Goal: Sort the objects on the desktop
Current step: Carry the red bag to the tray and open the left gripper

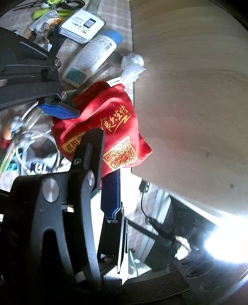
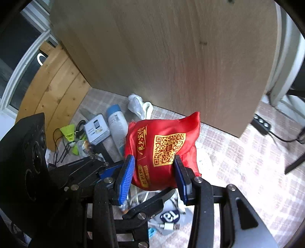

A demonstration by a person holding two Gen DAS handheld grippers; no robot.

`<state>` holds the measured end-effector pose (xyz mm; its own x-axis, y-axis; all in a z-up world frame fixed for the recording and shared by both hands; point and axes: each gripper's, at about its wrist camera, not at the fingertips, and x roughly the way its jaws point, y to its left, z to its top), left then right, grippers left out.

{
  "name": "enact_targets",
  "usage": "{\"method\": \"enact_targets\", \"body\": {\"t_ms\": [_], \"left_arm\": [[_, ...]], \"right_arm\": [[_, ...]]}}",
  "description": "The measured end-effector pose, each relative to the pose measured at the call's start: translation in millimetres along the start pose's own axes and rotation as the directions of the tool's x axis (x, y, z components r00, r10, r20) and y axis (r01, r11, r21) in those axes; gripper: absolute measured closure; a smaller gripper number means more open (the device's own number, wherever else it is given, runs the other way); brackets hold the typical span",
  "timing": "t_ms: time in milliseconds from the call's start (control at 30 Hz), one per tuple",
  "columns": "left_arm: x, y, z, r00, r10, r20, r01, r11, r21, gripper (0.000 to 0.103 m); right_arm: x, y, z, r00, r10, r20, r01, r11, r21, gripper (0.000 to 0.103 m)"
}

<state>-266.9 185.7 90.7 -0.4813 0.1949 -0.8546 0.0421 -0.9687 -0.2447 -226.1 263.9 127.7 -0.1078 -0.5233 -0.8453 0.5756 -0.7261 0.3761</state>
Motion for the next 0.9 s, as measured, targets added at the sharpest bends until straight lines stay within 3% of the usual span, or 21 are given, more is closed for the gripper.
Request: {"method": "enact_targets", "body": {"t_ms": [233, 433, 567, 733, 900], "left_arm": [[-34, -47, -19, 1.0, -0.021, 0.011, 0.02, 0.997, 0.076, 0.049], [-56, -104, -46, 0.998, -0.056, -0.003, 0.056, 0.983, 0.172, 0.049], [-61, -155, -67, 0.993, -0.11, -0.038, 0.116, 0.964, 0.238, 0.049], [-64, -227, -103, 0.978, -0.181, -0.106, 0.207, 0.916, 0.344, 0.049], [-65, -296, -140, 0.949, -0.247, -0.194, 0.309, 0.848, 0.431, 0.049]], "right_arm": [[-50, 0, -39, 0.999, -0.026, 0.032, 0.025, 0.999, 0.036, 0.062], [-96, -12, -97, 0.996, -0.078, 0.048, 0.073, 0.993, 0.097, 0.062], [-134, -33, -145, 0.99, -0.128, 0.058, 0.117, 0.979, 0.166, 0.062], [-183, -64, -209, 0.98, -0.19, 0.058, 0.167, 0.947, 0.275, 0.062], [-226, -90, -278, 0.965, -0.257, 0.054, 0.218, 0.898, 0.381, 0.062]]}}
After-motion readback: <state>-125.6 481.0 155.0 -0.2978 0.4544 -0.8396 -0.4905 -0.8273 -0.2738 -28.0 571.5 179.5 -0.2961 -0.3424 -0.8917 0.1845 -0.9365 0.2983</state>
